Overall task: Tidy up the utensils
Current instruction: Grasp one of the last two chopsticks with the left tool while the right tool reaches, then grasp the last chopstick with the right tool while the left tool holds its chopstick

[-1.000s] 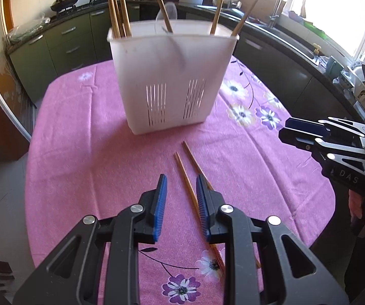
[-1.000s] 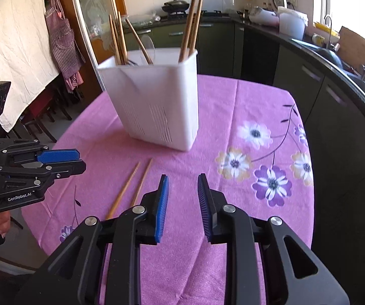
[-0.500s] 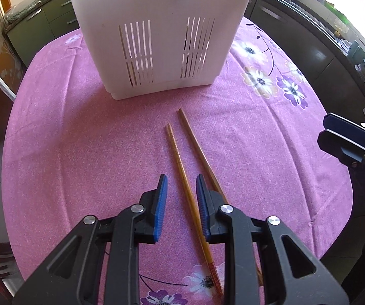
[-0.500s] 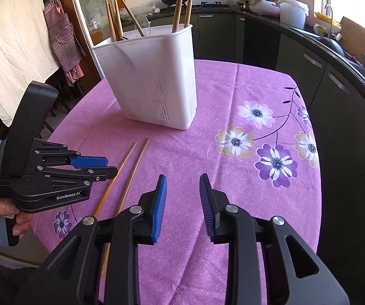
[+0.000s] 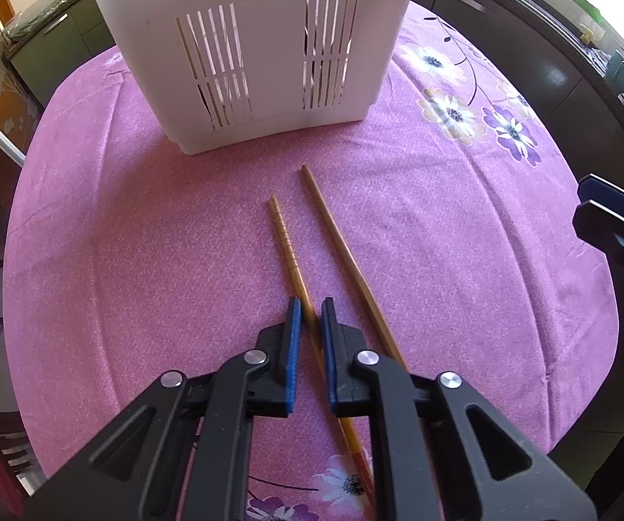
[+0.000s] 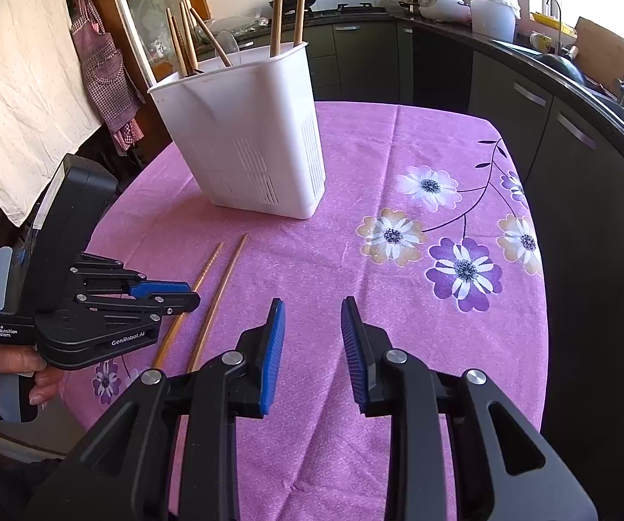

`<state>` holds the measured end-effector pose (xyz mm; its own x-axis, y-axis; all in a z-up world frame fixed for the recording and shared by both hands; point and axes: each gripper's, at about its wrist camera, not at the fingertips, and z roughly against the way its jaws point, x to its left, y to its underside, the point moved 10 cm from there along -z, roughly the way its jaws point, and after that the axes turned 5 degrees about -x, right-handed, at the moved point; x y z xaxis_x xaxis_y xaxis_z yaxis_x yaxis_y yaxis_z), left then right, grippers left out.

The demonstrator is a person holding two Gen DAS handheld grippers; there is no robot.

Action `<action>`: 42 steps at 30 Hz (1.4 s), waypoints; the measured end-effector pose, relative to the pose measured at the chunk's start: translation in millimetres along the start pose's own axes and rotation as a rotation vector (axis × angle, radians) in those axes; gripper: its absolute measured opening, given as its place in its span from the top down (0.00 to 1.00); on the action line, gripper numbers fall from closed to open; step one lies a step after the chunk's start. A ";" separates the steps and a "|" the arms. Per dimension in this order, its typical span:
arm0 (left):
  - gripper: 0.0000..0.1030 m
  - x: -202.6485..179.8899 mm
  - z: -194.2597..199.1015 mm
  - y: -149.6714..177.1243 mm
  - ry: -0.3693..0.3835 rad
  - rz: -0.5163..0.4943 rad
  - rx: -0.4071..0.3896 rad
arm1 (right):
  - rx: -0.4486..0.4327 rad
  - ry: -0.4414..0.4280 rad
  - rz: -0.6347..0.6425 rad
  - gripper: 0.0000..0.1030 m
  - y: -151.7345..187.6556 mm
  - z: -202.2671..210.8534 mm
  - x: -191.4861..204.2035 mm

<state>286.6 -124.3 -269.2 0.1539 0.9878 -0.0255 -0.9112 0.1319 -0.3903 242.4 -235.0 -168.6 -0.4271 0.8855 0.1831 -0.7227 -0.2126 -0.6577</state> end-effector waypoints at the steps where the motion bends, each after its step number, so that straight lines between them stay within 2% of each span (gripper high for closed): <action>1: 0.93 0.3 -0.1 0.2 0.003 0.002 -0.001 | 0.001 0.000 0.000 0.74 0.4 0.2 -0.2; 5: 0.94 6.7 4.0 0.0 0.018 0.018 -0.009 | 0.005 0.003 -0.002 0.74 1.9 0.8 -0.5; 9: 0.94 15.8 21.8 -2.8 0.033 0.031 -0.049 | 0.010 0.007 -0.002 0.74 2.2 0.1 -1.3; 12: 0.94 21.6 43.2 -5.4 0.039 0.029 -0.097 | 0.016 0.004 0.000 0.74 2.1 -0.8 2.0; 15: 0.94 26.7 70.2 -5.9 0.052 0.032 -0.154 | 0.027 -0.004 0.011 0.65 2.3 -3.6 8.2; 21: 0.94 39.1 121.5 0.2 0.059 0.030 -0.268 | 0.055 -0.012 0.042 0.65 2.5 -15.2 26.5; 27: 0.94 46.0 153.0 5.3 0.077 0.025 -0.359 | 0.104 -0.040 0.059 0.62 0.6 -35.2 45.9; 37: 0.94 53.1 177.2 15.7 0.083 0.006 -0.430 | 0.229 -0.052 0.118 0.62 7.2 -88.0 81.0; 42: 0.94 55.4 181.0 19.4 0.081 -0.005 -0.446 | 0.264 -0.027 0.140 0.62 5.1 -108.4 90.9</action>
<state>208.3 -51.9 -111.6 0.2034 0.9751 -0.0877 -0.6590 0.0701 -0.7488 258.9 -110.8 -234.5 -0.5446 0.8292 0.1255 -0.7702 -0.4353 -0.4661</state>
